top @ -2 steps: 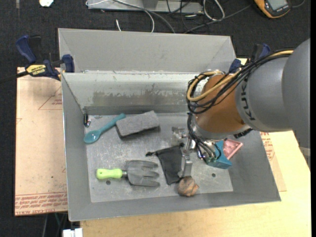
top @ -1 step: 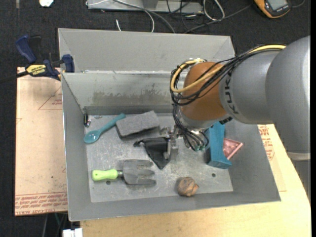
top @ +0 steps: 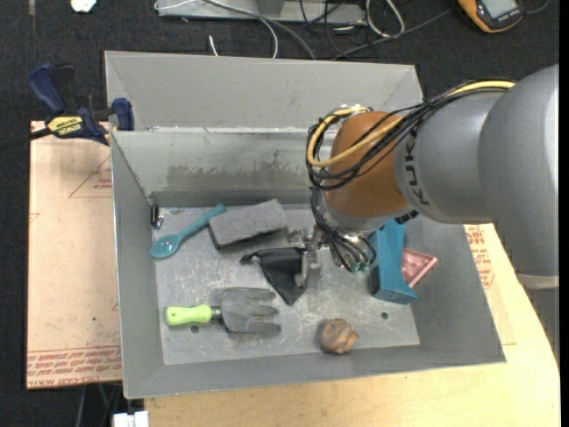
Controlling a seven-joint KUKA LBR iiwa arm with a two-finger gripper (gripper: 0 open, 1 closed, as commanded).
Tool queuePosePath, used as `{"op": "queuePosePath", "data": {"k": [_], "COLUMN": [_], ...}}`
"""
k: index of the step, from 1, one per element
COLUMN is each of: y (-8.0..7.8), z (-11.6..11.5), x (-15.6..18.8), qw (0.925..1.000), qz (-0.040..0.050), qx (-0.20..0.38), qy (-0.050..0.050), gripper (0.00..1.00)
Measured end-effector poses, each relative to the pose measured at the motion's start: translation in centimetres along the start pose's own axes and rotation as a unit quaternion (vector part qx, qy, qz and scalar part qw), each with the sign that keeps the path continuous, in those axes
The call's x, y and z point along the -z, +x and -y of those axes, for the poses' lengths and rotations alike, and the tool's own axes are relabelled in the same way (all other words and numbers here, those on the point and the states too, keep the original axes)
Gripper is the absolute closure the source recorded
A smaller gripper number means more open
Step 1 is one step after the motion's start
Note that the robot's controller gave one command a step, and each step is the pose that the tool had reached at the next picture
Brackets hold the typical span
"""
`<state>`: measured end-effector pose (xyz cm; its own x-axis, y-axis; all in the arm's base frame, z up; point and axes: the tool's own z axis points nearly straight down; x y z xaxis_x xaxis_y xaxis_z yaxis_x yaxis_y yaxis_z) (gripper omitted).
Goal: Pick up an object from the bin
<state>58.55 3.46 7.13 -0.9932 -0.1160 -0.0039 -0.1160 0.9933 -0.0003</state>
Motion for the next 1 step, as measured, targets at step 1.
{"op": "queuePosePath", "data": {"k": [1], "y": [-2.44], "z": [0.57], "x": [-0.02], "qw": [0.9966], "qz": [-0.0019], "qx": [0.082], "qy": [-0.001], "gripper": [1.00]}}
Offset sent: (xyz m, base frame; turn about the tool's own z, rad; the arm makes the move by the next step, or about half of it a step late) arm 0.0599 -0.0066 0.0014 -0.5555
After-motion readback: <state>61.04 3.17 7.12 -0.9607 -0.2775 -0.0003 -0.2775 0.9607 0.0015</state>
